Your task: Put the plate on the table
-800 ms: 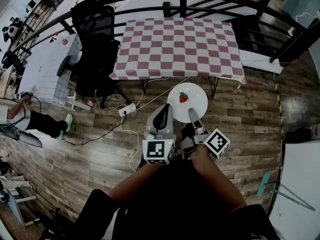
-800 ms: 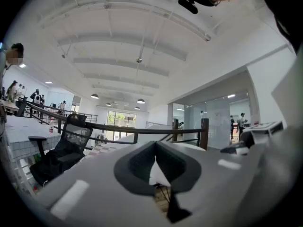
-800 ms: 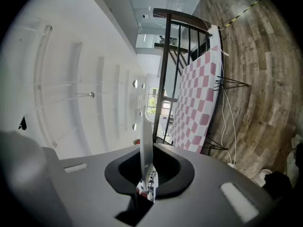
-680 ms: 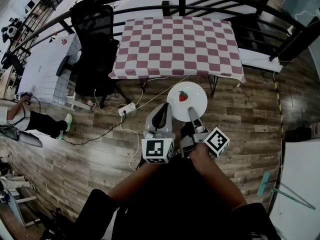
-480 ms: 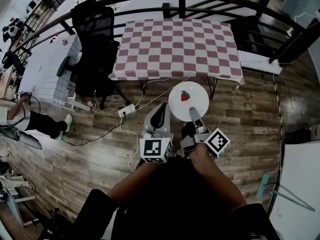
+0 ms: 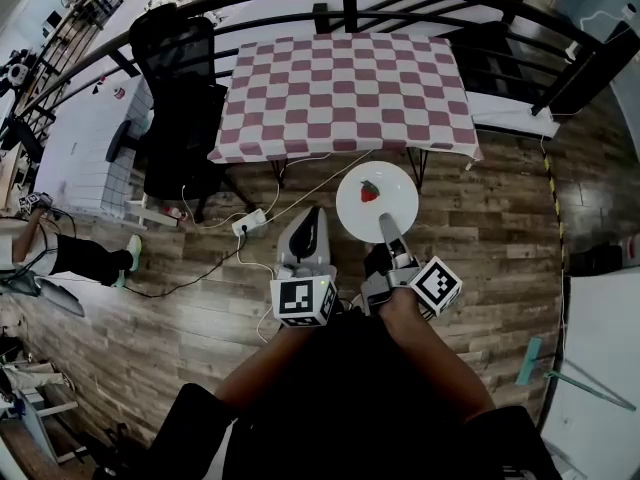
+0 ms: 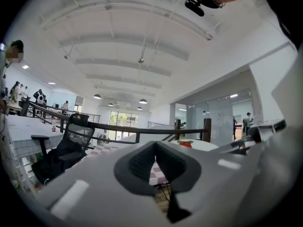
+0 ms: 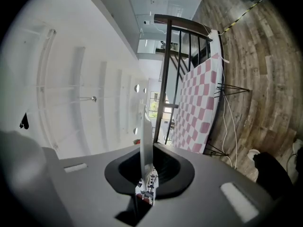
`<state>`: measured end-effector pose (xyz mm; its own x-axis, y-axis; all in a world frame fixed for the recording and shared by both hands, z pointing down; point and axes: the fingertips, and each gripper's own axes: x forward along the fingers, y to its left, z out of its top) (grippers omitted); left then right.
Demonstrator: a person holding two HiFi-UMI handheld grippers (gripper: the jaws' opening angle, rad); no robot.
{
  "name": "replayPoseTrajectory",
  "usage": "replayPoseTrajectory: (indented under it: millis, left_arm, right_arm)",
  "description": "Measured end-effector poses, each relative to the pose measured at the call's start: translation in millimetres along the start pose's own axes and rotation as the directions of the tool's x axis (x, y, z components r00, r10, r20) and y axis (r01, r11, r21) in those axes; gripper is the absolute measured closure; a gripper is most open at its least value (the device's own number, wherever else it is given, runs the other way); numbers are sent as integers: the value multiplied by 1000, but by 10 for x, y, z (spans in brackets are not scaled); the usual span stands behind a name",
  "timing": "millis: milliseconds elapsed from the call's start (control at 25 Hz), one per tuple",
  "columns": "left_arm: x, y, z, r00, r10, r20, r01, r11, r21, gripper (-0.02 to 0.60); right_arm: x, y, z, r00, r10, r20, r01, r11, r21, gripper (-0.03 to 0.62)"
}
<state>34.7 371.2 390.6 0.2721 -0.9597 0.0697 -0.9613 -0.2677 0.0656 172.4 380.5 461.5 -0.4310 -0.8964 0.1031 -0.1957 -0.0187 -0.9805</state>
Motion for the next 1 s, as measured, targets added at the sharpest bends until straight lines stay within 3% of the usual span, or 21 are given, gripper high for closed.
replayPoseTrajectory:
  millis: [320, 480, 600, 1000]
  left_arm:
    - [342, 32, -183, 998, -45, -38, 45, 999, -11, 571]
    - [588, 58, -127, 998, -58, -26, 57, 998, -21, 571]
    - [761, 77, -95, 997, -73, -15, 72, 997, -11, 571]
    - [1283, 528, -160, 998, -45, -38, 44, 999, -7, 572]
  right_arm:
    - [166, -110, 140, 998, -60, 23, 61, 998, -24, 574]
    - [385, 0, 224, 1000, -7, 27, 8, 1000, -29, 574]
    - [522, -60, 289, 999, -45, 24, 46, 998, -42, 574]
    - [1229, -123, 285, 996, -87, -24, 87, 996, -35, 574]
